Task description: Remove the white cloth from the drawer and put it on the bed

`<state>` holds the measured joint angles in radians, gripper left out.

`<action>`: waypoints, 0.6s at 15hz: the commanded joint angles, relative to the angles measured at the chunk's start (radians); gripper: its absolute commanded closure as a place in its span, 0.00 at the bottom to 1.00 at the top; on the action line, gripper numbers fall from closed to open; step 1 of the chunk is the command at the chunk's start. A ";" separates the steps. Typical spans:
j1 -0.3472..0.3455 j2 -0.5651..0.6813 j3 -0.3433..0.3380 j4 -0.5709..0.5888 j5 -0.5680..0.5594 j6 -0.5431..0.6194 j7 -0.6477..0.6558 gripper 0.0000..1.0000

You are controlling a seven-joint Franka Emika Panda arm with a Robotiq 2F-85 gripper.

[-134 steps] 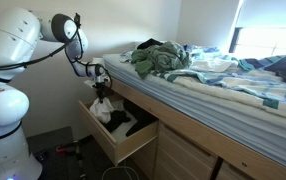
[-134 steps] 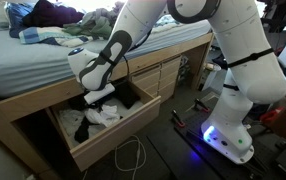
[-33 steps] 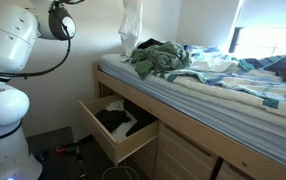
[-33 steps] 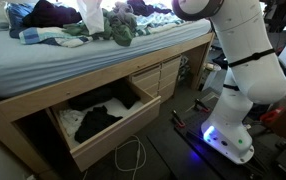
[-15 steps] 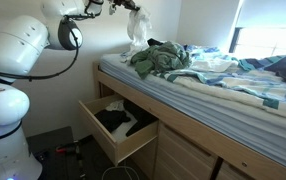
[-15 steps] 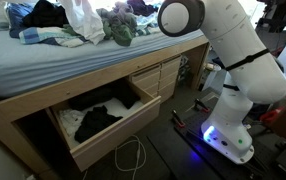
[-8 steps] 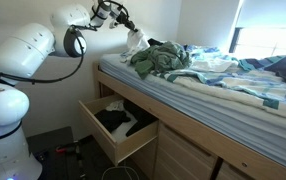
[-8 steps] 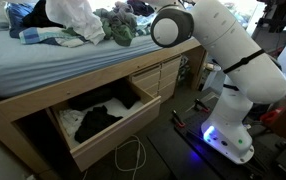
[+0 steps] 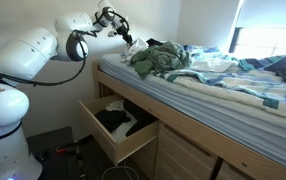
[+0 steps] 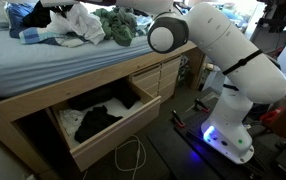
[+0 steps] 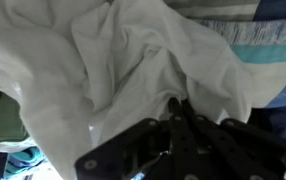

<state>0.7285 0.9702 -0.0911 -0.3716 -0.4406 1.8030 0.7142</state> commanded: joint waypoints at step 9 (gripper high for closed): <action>0.056 -0.100 -0.096 0.020 0.024 -0.040 -0.170 0.19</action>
<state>0.7509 0.9221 -0.1488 -0.3511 -0.4080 1.7674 0.5929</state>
